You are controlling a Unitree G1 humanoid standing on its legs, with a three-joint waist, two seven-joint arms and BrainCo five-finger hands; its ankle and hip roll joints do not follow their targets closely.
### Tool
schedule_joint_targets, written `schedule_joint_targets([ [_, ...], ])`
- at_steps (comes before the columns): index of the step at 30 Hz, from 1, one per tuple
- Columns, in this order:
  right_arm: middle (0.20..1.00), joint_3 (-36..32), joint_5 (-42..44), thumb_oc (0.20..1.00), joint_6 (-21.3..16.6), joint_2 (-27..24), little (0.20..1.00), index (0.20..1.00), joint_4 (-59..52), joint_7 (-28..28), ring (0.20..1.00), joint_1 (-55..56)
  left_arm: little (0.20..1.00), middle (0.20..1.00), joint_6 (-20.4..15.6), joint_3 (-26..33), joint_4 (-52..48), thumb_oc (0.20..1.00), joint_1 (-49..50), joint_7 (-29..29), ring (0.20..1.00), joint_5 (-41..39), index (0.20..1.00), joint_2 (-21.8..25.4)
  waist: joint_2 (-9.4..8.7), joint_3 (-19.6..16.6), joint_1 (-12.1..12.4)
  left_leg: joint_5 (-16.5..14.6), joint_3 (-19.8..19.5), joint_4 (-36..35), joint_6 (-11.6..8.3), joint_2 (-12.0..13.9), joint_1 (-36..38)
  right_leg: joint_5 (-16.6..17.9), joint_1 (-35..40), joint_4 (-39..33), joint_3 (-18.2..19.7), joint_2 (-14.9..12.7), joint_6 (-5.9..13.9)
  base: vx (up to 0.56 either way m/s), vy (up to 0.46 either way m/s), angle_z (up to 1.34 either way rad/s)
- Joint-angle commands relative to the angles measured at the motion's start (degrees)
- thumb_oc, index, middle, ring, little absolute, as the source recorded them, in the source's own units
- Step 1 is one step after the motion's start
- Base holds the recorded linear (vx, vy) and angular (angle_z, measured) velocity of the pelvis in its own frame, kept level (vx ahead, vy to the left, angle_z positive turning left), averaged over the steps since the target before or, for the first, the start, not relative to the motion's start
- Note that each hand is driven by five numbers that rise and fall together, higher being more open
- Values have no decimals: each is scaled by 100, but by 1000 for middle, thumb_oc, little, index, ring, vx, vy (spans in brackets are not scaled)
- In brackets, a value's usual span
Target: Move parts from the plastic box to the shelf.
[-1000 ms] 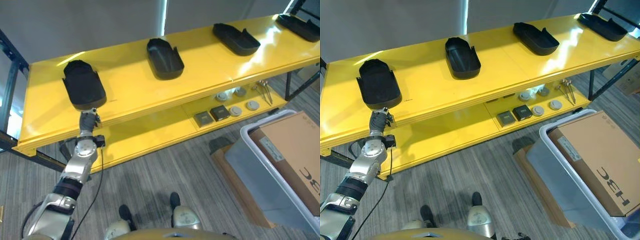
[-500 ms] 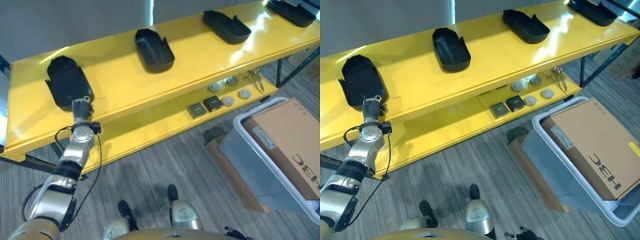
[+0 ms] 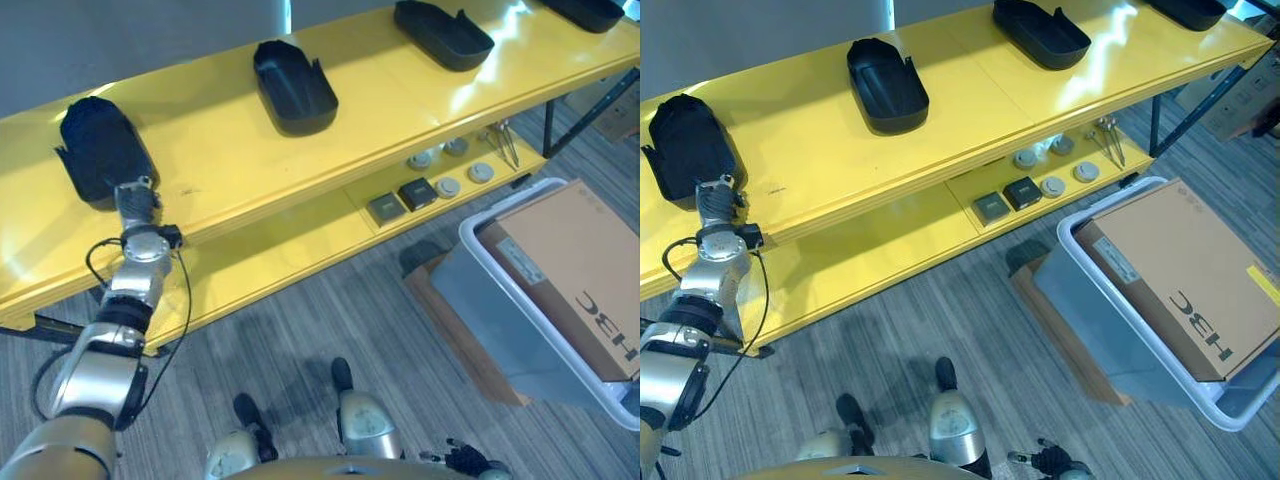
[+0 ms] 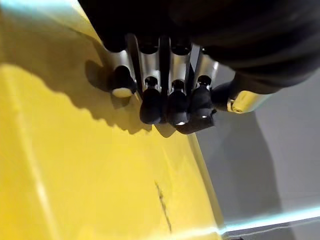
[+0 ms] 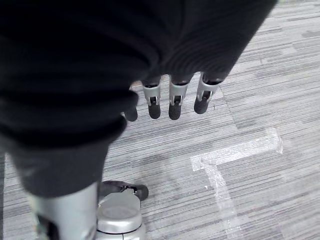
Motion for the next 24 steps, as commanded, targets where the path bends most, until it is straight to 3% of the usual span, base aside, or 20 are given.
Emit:
schedule_joint_targets([
  [1, 1000, 215, 84, 1000, -98, -276, 1000, 1000, 19, 87, 1000, 131, 200, 200, -263, 79, 214, 200, -255, -31, 200, -202, 200, 324, -24, -119, 41, -386, -230, 959, -260, 742, -328, -387, -219, 564, 90, -373, 322, -43, -6, 0],
  [3, 1000, 225, 75, 1000, -140, -257, 1000, 1000, 42, 74, 1000, 121, 222, 222, -491, 65, 159, 222, -252, -135, 222, -261, 222, 319, -23, -117, 55, -385, -230, 937, -259, 737, -318, -384, -208, 542, 86, -369, 323, -38, -5, 1],
  [4, 1000, 225, 78, 1000, -153, -246, 1000, 1000, 32, 60, 1000, 127, 1000, 1000, -667, 57, 62, 1000, -244, -185, 1000, -332, 1000, 318, -20, -120, 69, -380, -229, 920, -262, 735, -309, -378, -197, 527, 72, -373, 324, -32, -8, 0],
  [11, 1000, 15, -13, 1000, -153, -92, 1000, 1000, -32, 12, 1000, 267, 1000, 1000, -1369, 223, -1181, 1000, 350, -666, 1000, -305, 1000, 100, 24, -222, 242, -372, -300, 772, -243, 664, -181, -379, -40, 439, -45, -408, 328, -6, -4, 3],
  [17, 1000, -332, -77, 1000, 165, 264, 1000, 1000, -194, -181, 1000, 381, 1000, 1000, -1032, 584, -3583, 1000, 2216, -1519, 1000, -922, 1000, -553, 121, -464, 647, -341, -528, 593, -220, 543, -45, -347, 233, 302, -291, -460, 309, -13, -21, 16],
  [19, 1000, -384, -74, 1000, 218, 306, 1000, 1000, -207, -211, 1000, 375, 1000, 1000, -879, 654, -3853, 1000, 2557, -1611, 1000, -1305, 1000, -689, 142, -486, 731, -336, -575, 569, -218, 526, -24, -334, 288, 270, -348, -472, 303, -35, -18, 23],
  [20, 1000, -456, -58, 1000, 286, 368, 1000, 1000, -220, -250, 1000, 362, 1000, 1000, -609, 681, -4070, 1000, 3087, -1967, 1000, -1856, 1000, -860, 182, -536, 869, -338, -638, 520, -216, 495, 20, -305, 382, 183, -439, -490, 307, -57, -20, 23],
  [24, 1000, -559, 84, 1000, 352, 466, 1000, 1000, -203, -344, 1000, 336, 1000, 1000, -450, 605, -4251, 1000, 4024, -2377, 1000, -2041, 1000, -928, 223, -607, 1154, -330, -751, 437, -216, 453, 90, -209, 535, 35, -647, -529, 312, -67, -26, 27],
])
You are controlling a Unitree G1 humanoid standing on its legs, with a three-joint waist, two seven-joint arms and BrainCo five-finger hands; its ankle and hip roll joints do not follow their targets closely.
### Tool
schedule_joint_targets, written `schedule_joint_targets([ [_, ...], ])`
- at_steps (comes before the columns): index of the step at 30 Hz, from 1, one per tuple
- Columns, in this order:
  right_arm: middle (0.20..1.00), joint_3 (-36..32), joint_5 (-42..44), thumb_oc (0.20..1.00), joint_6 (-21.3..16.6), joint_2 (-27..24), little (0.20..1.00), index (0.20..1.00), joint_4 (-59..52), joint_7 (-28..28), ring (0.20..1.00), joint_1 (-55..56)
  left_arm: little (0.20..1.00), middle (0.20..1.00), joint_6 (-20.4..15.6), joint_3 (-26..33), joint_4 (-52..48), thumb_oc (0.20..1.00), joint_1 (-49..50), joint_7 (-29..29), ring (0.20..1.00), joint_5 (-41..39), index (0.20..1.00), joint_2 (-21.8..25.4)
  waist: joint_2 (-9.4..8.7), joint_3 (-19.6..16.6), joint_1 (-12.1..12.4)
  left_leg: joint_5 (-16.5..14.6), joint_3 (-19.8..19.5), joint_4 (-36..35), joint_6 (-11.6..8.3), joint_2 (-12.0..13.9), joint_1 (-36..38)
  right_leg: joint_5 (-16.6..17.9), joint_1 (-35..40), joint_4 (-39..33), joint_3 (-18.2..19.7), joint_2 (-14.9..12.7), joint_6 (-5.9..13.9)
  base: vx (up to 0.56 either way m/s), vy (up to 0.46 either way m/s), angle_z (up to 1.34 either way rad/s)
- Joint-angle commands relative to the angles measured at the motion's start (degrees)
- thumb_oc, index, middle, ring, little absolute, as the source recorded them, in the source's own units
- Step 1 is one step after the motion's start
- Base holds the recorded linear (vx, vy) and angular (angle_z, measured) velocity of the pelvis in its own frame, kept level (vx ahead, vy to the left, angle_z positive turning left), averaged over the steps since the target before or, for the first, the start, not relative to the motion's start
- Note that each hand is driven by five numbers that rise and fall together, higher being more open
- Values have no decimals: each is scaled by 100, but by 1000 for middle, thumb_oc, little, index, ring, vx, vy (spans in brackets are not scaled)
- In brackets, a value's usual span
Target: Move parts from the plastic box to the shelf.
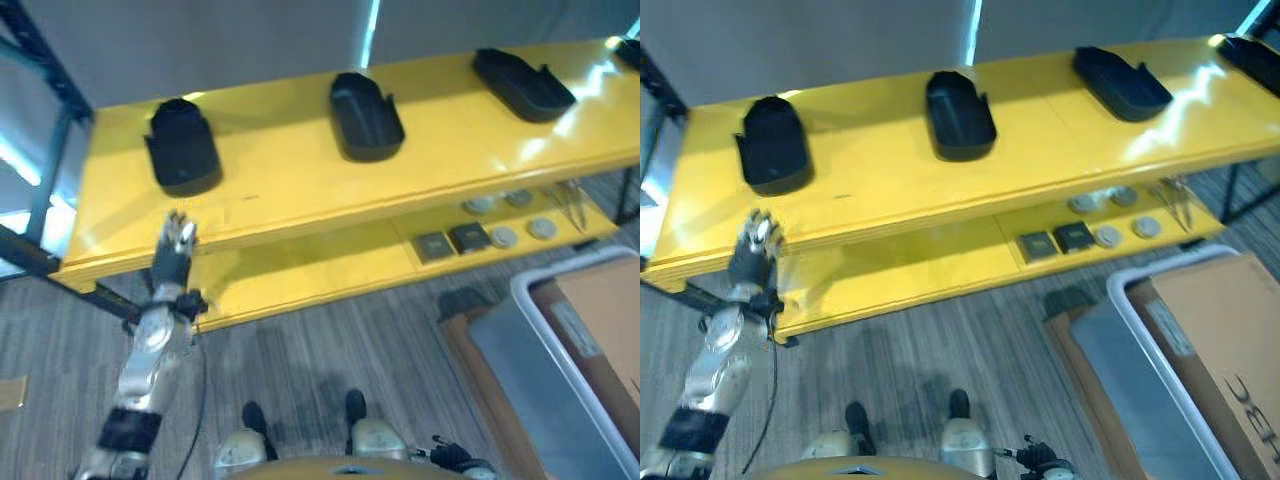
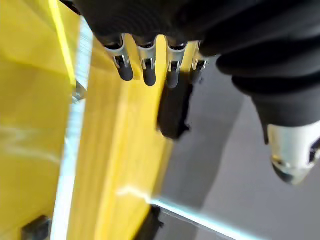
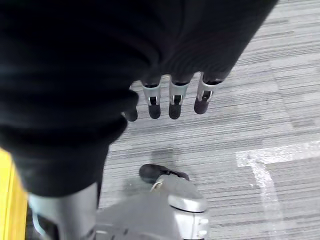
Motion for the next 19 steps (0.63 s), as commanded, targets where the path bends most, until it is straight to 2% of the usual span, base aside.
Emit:
schedule_joint_targets([
  [1, 1000, -80, 150, 1000, 50, 54, 1000, 1000, 236, -264, 1000, 175, 1000, 1000, -98, -17, 191, 1000, 82, -1212, 1000, -471, 1000, 150, -89, -237, 263, -371, -279, 691, -180, 489, -239, -145, -166, 332, -100, -533, 321, -67, -22, 29],
  [2, 1000, -77, 201, 1000, 74, 29, 1000, 1000, 261, -261, 1000, 129, 1000, 1000, -213, -37, 201, 1000, 280, -1344, 1000, -543, 1000, 140, -80, -241, 304, -359, -297, 690, -187, 488, -246, -138, -162, 325, -120, -538, 330, -73, -7, 30],
  [3, 1000, -74, 235, 1000, 171, 15, 1000, 1000, 245, -277, 1000, 58, 1000, 1000, -143, -99, 322, 1000, 569, -1182, 1000, -166, 1000, 229, -65, -259, 373, -359, -321, 670, -186, 471, -230, -137, -122, 294, -173, -553, 359, -50, 9, 22],
  [6, 1000, -18, 344, 1000, 221, -42, 1000, 1000, 260, -281, 1000, 18, 1000, 1000, -348, -222, 1098, 1000, 820, -1349, 1000, 394, 1000, 428, -56, -305, 451, -322, -360, 620, -183, 461, -215, -134, -109, 304, -220, -557, 362, -42, 10, 9],
  [8, 1000, -24, 370, 1000, 125, -69, 1000, 1000, 368, -258, 1000, 24, 1000, 1000, -180, -258, 1642, 1000, 986, -1349, 1000, 320, 1000, 400, -48, -337, 491, -312, -380, 591, -179, 453, -213, -144, -112, 314, -254, -565, 378, -36, 18, 6],
  [10, 1000, -32, 371, 1000, 66, -63, 1000, 1000, 448, -250, 1000, 22, 1000, 1000, -343, -272, 2325, 1000, 1099, -1515, 1000, 452, 1000, 323, -49, -365, 512, -308, -392, 566, -171, 438, -209, -147, -120, 317, -264, -565, 384, -24, 14, 7],
  [15, 1000, -34, 428, 1000, -151, 81, 1000, 1000, 1002, -271, 1000, -174, 1000, 1000, -376, -31, 4842, 1000, 962, -1048, 1000, 1433, 1000, -201, -78, -470, 501, -285, -377, 482, -155, 418, -168, -142, -132, 302, -246, -563, 393, -5, 6, 5],
  [19, 1000, -17, 323, 1000, -255, 138, 1000, 1000, 1296, -289, 1000, -291, 1000, 1000, -260, 79, 5931, 1000, 665, -876, 1000, 1694, 1000, -399, -113, -526, 423, -287, -340, 449, -149, 426, -132, -159, -154, 307, -170, -552, 391, 0, 0, 0],
])
